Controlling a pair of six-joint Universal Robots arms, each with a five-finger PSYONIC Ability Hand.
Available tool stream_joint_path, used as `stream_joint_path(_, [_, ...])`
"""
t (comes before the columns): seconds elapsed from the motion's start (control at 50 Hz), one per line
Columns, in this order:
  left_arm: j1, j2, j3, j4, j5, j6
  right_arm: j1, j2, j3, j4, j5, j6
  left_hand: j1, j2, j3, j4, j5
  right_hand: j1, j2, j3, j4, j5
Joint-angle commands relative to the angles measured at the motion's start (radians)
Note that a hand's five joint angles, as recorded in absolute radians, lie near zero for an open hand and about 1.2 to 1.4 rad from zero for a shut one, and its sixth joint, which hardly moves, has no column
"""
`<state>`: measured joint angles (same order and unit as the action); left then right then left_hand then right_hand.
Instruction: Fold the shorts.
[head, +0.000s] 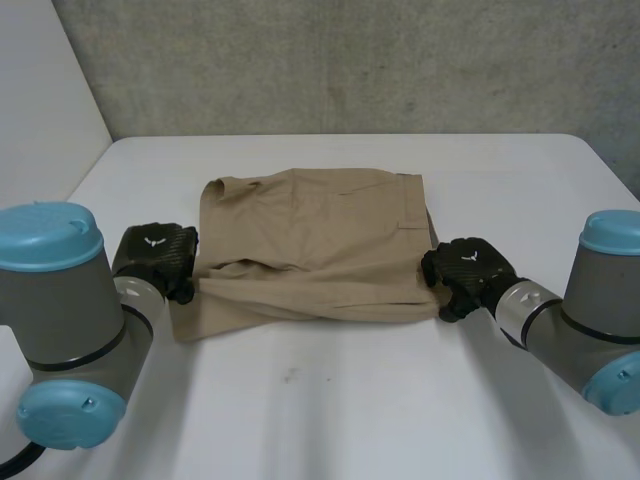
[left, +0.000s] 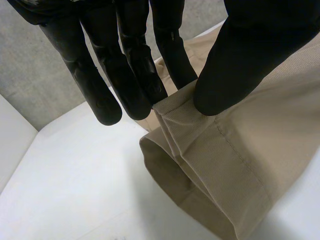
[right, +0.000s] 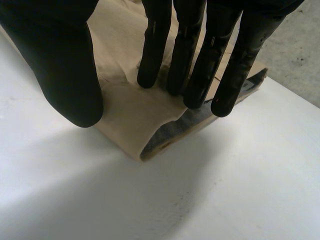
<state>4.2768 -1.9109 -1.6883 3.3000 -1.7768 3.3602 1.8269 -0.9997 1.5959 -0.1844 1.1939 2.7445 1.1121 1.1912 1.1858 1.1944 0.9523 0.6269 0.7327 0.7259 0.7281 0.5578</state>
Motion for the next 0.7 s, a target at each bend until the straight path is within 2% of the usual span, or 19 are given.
stream_joint_path(0.02, [0.0, -0.005, 0.003, -0.007, 0.002, 0.001, 0.002, 0.042, -0.024, -0.058, 0.041, -0.008, 0.284, 0.205, 0.211, 0.202, 0.269, 0.541, 0.436, 0.442, 0.44, 0.436])
stream_joint_path(0.04, [0.0, -0.005, 0.003, -0.007, 0.002, 0.001, 0.003, 0.047, -0.033, -0.061, 0.059, -0.011, 0.284, 0.205, 0.211, 0.202, 0.269, 0.767, 0.661, 0.668, 0.666, 0.662])
stream_joint_path(0.12, [-0.003, 0.012, 0.001, -0.049, 0.002, 0.001, 0.002, 0.015, -0.047, -0.049, 0.082, -0.012, 0.284, 0.205, 0.211, 0.202, 0.269, 0.769, 0.664, 0.67, 0.668, 0.664])
stream_joint_path(0.2, [-0.015, 0.039, -0.001, -0.104, 0.004, 0.013, -0.001, -0.147, -0.024, -0.033, 0.085, -0.006, 0.284, 0.205, 0.211, 0.202, 0.269, 0.769, 0.664, 0.67, 0.668, 0.664])
stream_joint_path(0.22, [-0.015, 0.082, -0.004, -0.134, 0.002, 0.033, -0.001, -0.213, -0.019, -0.009, 0.087, -0.008, 0.284, 0.205, 0.211, 0.202, 0.269, 0.769, 0.664, 0.67, 0.668, 0.664])
stream_joint_path(0.26, [-0.017, 0.163, -0.011, -0.172, 0.004, 0.067, -0.003, -0.243, -0.017, 0.011, 0.085, -0.008, 0.284, 0.205, 0.211, 0.202, 0.269, 0.769, 0.664, 0.67, 0.668, 0.664])
stream_joint_path(0.32, [-0.025, 0.264, -0.017, -0.218, 0.017, 0.105, -0.009, -0.312, -0.03, 0.097, 0.085, -0.009, 0.284, 0.205, 0.211, 0.202, 0.269, 0.769, 0.664, 0.67, 0.668, 0.664])
stream_joint_path(0.36, [-0.026, 0.296, -0.022, -0.234, 0.023, 0.113, -0.008, -0.387, -0.042, 0.23, 0.075, -0.009, 0.284, 0.205, 0.211, 0.202, 0.269, 0.769, 0.664, 0.67, 0.668, 0.664])
stream_joint_path(0.38, [-0.028, 0.379, -0.037, -0.287, 0.046, 0.125, -0.008, -0.404, -0.044, 0.258, 0.072, -0.011, 0.284, 0.205, 0.211, 0.202, 0.269, 0.769, 0.664, 0.67, 0.668, 0.664])
stream_joint_path(0.46, [-0.022, 0.49, -0.07, -0.411, 0.1, 0.137, -0.009, -0.456, -0.047, 0.402, 0.075, -0.035, 0.284, 0.205, 0.211, 0.202, 0.269, 0.769, 0.664, 0.67, 0.668, 0.664])
stream_joint_path(0.52, [-0.018, 0.532, -0.093, -0.505, 0.131, 0.151, -0.009, -0.47, -0.019, 0.554, 0.078, -0.159, 0.284, 0.205, 0.211, 0.202, 0.269, 0.769, 0.664, 0.67, 0.668, 0.664])
stream_joint_path(0.56, [-0.018, 0.565, -0.126, -0.6, 0.154, 0.169, -0.011, -0.471, -0.01, 0.585, 0.081, -0.192, 0.284, 0.205, 0.211, 0.202, 0.269, 0.769, 0.664, 0.67, 0.668, 0.664])
stream_joint_path(0.58, [-0.018, 0.578, -0.137, -0.629, 0.16, 0.174, -0.012, -0.479, 0.021, 0.688, 0.082, -0.286, 0.284, 0.205, 0.211, 0.202, 0.269, 0.769, 0.664, 0.67, 0.668, 0.664])
stream_joint_path(0.6, [-0.02, 0.599, -0.158, -0.675, 0.168, 0.179, -0.012, -0.485, 0.032, 0.726, 0.082, -0.317, 0.284, 0.205, 0.211, 0.202, 0.269, 0.769, 0.664, 0.67, 0.668, 0.664])
stream_joint_path(0.7, [-0.028, 0.648, -0.189, -0.75, 0.186, 0.18, -0.014, -0.571, 0.085, 0.911, 0.064, -0.453, 0.284, 0.205, 0.211, 0.202, 0.269, 0.769, 0.664, 0.67, 0.668, 0.664])
